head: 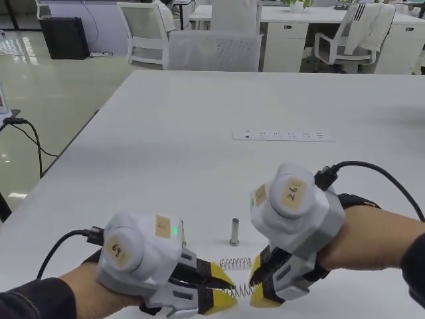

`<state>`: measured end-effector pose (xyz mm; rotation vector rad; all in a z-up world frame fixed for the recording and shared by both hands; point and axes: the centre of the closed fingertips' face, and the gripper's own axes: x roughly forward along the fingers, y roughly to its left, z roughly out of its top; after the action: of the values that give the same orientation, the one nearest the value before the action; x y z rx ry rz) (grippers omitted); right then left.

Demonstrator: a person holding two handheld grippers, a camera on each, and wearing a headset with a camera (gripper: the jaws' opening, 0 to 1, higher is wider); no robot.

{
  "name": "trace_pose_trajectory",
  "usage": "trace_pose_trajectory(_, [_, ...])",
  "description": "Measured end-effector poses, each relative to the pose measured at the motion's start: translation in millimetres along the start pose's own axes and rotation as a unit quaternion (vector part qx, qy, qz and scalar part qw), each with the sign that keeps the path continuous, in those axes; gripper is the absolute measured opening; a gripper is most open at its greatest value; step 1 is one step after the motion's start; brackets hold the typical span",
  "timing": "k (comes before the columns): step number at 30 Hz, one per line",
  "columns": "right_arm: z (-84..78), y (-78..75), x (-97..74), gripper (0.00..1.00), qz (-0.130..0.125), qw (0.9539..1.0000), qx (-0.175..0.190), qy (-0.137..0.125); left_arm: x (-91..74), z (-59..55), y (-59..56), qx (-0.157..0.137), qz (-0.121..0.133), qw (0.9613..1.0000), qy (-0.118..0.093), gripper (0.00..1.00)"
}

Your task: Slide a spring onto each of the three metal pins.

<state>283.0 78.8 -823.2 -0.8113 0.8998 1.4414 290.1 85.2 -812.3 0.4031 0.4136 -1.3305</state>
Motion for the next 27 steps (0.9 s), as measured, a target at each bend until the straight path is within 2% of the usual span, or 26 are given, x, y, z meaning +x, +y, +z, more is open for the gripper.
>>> trace_pose_trajectory(5, [-0.5,0.7,2.0,0.12,0.001,1.0000,0.001,-0.001,-0.9,3.3,0.5,-0.004,0.001,0.9999,-0.009,0.02])
trace_pose_trajectory(12, [1.7,1.3,0.3,0.08,0.001,1.0000,0.000,-0.003,0.7,0.4,-0.7,-0.005,0.000,1.0000,-0.007,0.02])
trace_pose_trajectory(19, [20.0,0.7,-9.4,0.08,-0.006,0.9993,-0.002,-0.036,1.1,-0.1,0.3,-0.006,0.002,1.0000,-0.006,0.02])
trace_pose_trajectory(27, [31.8,3.9,-10.8,0.08,-0.004,0.9988,-0.006,-0.048,2.3,-0.3,-1.1,-0.009,-0.001,0.9999,-0.007,0.02])
